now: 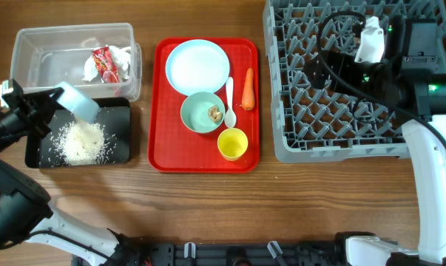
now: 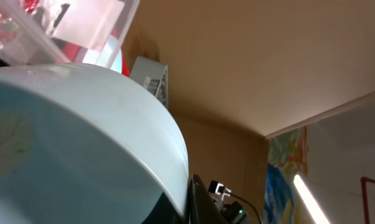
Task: Sort waste into correct bins and load items into the dishwasher rack
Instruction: 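Tip the light-blue bowl over the black tray to pour out rice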
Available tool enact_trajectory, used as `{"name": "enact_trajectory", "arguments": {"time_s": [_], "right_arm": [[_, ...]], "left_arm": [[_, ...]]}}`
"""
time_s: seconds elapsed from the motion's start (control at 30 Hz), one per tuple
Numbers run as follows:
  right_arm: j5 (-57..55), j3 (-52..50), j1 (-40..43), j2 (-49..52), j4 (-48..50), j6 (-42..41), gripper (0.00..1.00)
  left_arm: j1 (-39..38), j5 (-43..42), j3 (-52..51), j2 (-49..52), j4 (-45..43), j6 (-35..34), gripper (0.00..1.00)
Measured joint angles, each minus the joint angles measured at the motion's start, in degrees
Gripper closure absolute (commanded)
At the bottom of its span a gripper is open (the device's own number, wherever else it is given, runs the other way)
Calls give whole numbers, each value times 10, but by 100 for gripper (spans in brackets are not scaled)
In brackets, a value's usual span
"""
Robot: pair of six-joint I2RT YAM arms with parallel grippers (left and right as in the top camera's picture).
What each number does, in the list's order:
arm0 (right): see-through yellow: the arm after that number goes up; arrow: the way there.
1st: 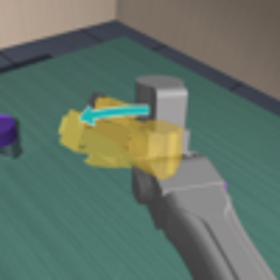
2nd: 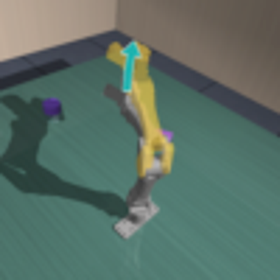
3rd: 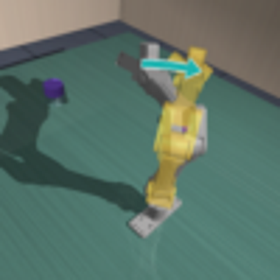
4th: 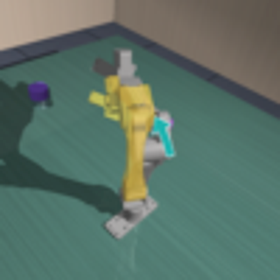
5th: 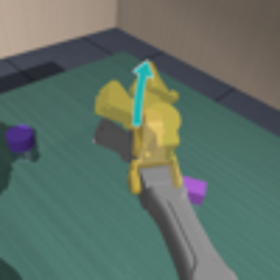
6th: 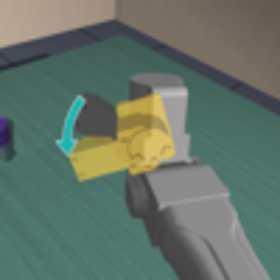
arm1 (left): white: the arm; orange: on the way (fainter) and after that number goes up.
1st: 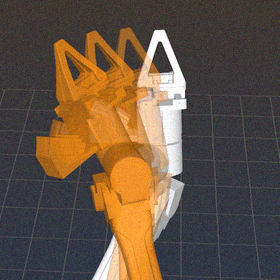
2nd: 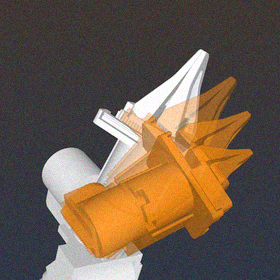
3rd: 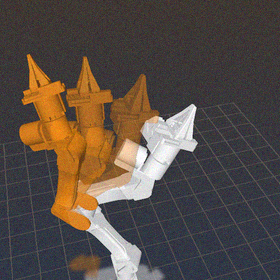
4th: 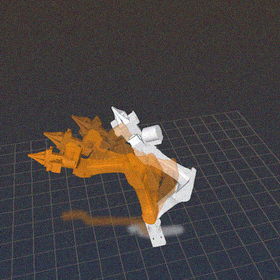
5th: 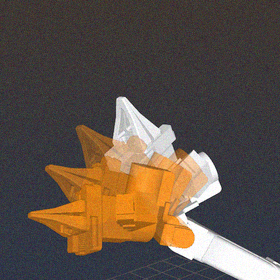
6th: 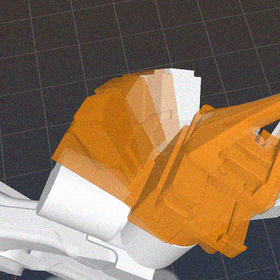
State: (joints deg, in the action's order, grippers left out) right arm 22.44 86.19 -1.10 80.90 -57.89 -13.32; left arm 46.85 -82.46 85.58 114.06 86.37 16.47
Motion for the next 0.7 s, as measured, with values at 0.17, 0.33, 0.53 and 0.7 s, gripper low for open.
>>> {"name": "enact_trajectory", "arguments": {"time_s": [0.17, 0.33, 0.53, 0.7], "right_arm": [[0, 0, 0, 0, -5, -2, 0], [0, 0, 0, 0, -9, -2, 0], [0, 0, 0, 0, -9, -2, 0], [0, 0, 0, 0, -9, -1, 0]], "left_arm": [[0, -22, 0, 0, 44, 13, 96], [0, -34, 0, 0, 75, 24, 96], [0, -34, 0, 0, 75, 52, 96], [1, -47, 0, 1, 93, 53, 96]]}}
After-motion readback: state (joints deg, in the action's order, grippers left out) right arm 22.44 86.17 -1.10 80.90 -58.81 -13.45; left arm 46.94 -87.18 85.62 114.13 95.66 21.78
